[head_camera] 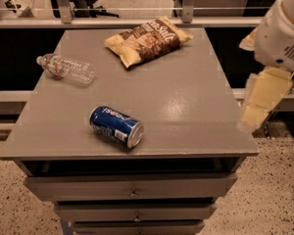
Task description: Place pepsi can upright
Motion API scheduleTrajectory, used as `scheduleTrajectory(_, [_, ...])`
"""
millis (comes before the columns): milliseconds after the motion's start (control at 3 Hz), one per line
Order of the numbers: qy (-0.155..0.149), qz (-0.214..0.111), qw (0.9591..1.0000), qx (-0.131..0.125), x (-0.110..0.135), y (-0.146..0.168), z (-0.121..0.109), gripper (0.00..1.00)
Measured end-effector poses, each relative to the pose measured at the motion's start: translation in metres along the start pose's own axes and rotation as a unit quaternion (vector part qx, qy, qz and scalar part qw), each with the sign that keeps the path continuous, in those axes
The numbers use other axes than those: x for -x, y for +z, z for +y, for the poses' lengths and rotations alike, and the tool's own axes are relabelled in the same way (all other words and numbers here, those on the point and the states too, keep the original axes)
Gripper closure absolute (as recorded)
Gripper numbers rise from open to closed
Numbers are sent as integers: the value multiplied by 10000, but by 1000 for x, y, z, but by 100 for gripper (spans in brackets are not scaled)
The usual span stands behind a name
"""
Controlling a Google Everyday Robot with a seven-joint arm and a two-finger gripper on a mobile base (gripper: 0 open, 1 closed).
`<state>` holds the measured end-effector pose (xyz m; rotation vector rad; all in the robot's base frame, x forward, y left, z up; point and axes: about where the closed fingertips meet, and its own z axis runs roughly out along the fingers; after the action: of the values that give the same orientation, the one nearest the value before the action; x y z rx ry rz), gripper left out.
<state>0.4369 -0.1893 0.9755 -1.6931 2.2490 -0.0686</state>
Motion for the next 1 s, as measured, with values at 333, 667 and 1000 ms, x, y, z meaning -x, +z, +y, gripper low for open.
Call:
scheduleTrajectory(333, [191, -133, 9996, 160, 51, 10, 20, 0])
scheduleTrajectory(667, [314, -352, 9983, 354, 100, 26, 39, 0])
scheduleTrajectory(1000, [301, -553, 9967, 512, 143, 49, 55, 0])
